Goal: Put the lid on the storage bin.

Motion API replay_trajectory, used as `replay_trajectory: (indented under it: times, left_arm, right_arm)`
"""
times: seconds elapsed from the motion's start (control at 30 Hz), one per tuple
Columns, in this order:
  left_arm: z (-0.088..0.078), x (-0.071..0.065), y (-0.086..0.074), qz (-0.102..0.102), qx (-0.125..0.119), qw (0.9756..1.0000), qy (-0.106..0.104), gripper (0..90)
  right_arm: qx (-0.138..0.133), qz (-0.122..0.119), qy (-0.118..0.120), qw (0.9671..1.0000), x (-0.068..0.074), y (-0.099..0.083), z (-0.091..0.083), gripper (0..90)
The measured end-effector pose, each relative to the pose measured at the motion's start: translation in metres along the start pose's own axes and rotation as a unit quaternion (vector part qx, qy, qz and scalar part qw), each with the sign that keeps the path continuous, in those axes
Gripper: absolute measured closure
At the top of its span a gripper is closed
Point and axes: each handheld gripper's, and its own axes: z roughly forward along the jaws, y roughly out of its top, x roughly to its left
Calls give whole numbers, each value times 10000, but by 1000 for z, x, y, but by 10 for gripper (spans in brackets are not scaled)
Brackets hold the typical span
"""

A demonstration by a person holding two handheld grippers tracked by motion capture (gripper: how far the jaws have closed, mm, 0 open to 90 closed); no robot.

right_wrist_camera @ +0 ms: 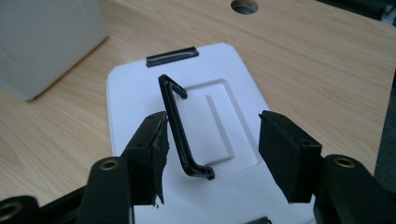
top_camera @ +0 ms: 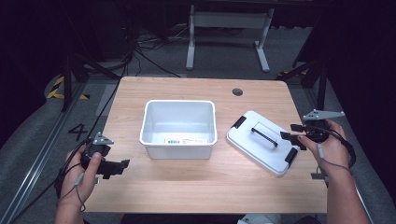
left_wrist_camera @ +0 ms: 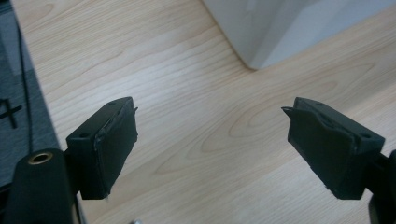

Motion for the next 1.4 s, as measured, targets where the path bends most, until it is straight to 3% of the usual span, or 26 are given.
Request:
replay_trajectory:
  times: [0.1, 0.47, 0.67, 1.0, 1.3, 1.33, 1.37, 1.4]
  left_arm:
    - [1, 4, 3, 5, -116, 9995, -310, 164]
    - [1, 5, 7, 94, -96, 9996, -228, 164]
    - [0, 5, 6, 131, -70, 9991, -400, 164]
    - [-3, 5, 1, 157, 45, 9994, -291, 164]
    - [-3, 4, -1, 269, 103, 9991, -321, 164]
    - [-3, 4, -1, 269, 103, 9991, -321, 164]
    - [-3, 4, -1, 254, 87, 9991, -324, 164]
    - [-3, 4, -2, 238, 94, 9992, -306, 164]
  right_arm:
    - [151, -75, -55, 9998, 3, 7, 1, 429]
    - [745, -424, 11, 9963, 15, 28, 18, 417]
    - [955, -711, 91, 9928, 29, 41, 29, 398]
    - [1589, -990, 55, 9823, 43, 53, 56, 393]
    - [2124, -1082, 40, 9712, 41, 51, 86, 397]
    - [2124, -1082, 40, 9712, 41, 51, 86, 397]
    - [2242, -1106, 52, 9682, 40, 49, 93, 417]
    - [2286, -1098, 53, 9673, 40, 48, 95, 424]
